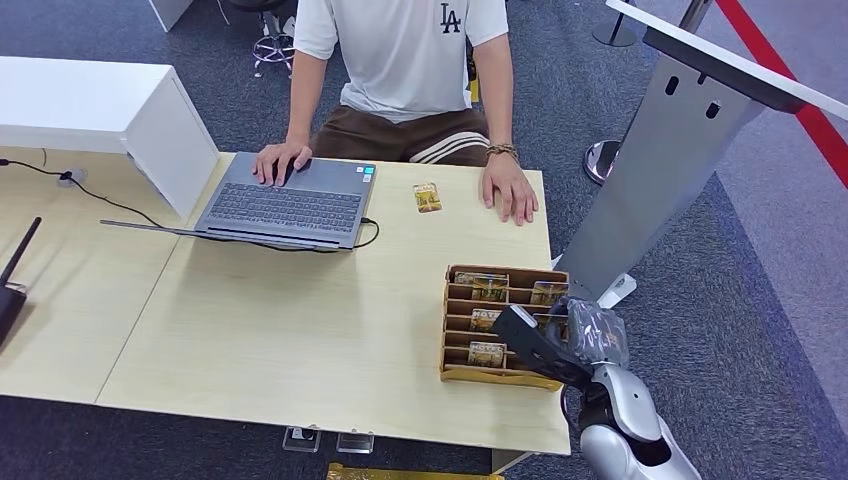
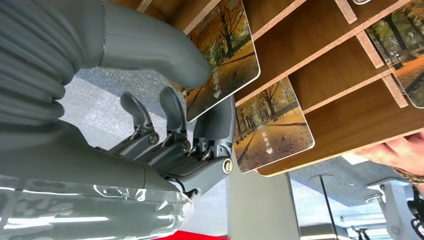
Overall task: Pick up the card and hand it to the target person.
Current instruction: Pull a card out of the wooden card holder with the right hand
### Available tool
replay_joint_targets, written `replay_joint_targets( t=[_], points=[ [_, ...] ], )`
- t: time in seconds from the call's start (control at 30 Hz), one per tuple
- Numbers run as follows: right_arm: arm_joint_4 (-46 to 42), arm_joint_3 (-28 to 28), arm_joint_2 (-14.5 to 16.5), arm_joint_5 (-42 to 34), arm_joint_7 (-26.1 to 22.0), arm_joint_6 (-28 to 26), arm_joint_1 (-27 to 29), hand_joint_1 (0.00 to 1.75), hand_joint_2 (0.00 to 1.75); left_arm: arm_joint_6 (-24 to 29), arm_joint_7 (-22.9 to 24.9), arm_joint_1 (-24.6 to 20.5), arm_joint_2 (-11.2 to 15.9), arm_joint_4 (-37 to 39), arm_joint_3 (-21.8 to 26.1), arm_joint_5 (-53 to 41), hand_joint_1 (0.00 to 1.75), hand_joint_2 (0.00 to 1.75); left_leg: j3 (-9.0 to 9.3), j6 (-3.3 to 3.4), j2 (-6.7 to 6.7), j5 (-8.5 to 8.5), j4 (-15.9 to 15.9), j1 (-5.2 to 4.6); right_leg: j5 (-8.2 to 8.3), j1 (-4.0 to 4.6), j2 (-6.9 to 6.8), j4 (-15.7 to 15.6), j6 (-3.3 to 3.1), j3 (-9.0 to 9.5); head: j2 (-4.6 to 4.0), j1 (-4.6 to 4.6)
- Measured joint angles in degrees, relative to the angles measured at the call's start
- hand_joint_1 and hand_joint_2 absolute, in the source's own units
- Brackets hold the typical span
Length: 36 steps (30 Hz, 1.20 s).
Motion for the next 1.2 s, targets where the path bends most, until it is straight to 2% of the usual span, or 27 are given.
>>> replay_joint_targets(
  t=[0.23,0.37,0.77,0.97,1.2],
  points=[
    [0.0,0.0,0.2,0.1,-0.2,-0.1,0.0,1.44,1.75,0.1,0.0,0.0,0.0,0.0,0.0,0.0,0.0,0.0,0.0,0.0,0.0,0.0,0.0,0.0,0.0,0.0,0.0,0.0,0.0,0.0,-0.01,0.05],
    [0.0,0.0,0.4,0.4,-0.6,-0.1,0.0,1.46,1.75,0.1,0.1,0.0,0.0,0.0,0.0,0.0,0.0,1.75,0.0,0.0,0.0,0.0,0.0,0.0,0.0,0.0,0.0,0.0,0.0,-0.01,0.0,0.02],
    [-1.1,0.0,0.7,3.2,-1.0,-2.0,0.2,1.47,1.75,1.3,0.6,0.0,0.0,0.0,0.0,-0.1,0.0,1.75,0.0,0.0,0.0,0.0,0.0,0.0,0.0,0.0,0.0,0.0,0.0,-0.01,0.0,0.04],
    [-6.2,-0.3,0.7,9.6,-1.6,-6.8,0.6,1.47,1.75,1.6,0.6,0.0,0.0,0.0,0.0,0.6,0.0,1.75,0.01,0.0,0.01,0.0,0.0,0.0,0.0,0.0,0.01,0.0,0.0,-0.02,-0.01,0.01],
    [-13.7,-1.3,0.7,17.4,-7.8,-15.9,1.8,1.47,1.75,1.3,0.1,0.1,0.0,0.0,0.0,0.6,0.0,1.75,0.01,0.0,0.01,0.0,0.0,0.0,0.0,0.0,0.01,0.0,0.0,-0.02,0.0,0.02]
  ],
)
